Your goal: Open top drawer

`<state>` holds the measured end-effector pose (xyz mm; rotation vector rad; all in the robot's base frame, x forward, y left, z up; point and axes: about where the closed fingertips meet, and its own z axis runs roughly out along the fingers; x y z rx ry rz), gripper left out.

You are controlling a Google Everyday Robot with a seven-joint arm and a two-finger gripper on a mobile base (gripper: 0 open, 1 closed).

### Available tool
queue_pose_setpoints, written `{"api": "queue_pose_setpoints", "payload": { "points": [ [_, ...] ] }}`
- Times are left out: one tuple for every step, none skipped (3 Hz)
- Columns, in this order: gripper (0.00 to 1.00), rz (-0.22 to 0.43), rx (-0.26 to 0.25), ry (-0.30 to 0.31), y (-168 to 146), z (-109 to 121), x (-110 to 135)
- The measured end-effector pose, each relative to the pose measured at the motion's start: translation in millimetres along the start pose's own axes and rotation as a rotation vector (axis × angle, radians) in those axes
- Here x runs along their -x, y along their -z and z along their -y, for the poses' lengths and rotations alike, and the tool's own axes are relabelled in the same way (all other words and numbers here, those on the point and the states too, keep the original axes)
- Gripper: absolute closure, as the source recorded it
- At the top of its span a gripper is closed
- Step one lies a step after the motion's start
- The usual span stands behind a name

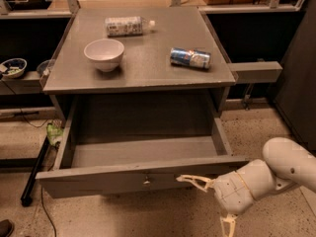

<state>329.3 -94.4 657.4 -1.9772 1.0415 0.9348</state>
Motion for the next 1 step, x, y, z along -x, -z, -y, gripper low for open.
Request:
{"api": "queue_pose_setpoints", "payload": {
  "points": [
    [0.00, 0.017, -0.004, 0.003, 1.5, -4.1, -1.0]
  ]
}}
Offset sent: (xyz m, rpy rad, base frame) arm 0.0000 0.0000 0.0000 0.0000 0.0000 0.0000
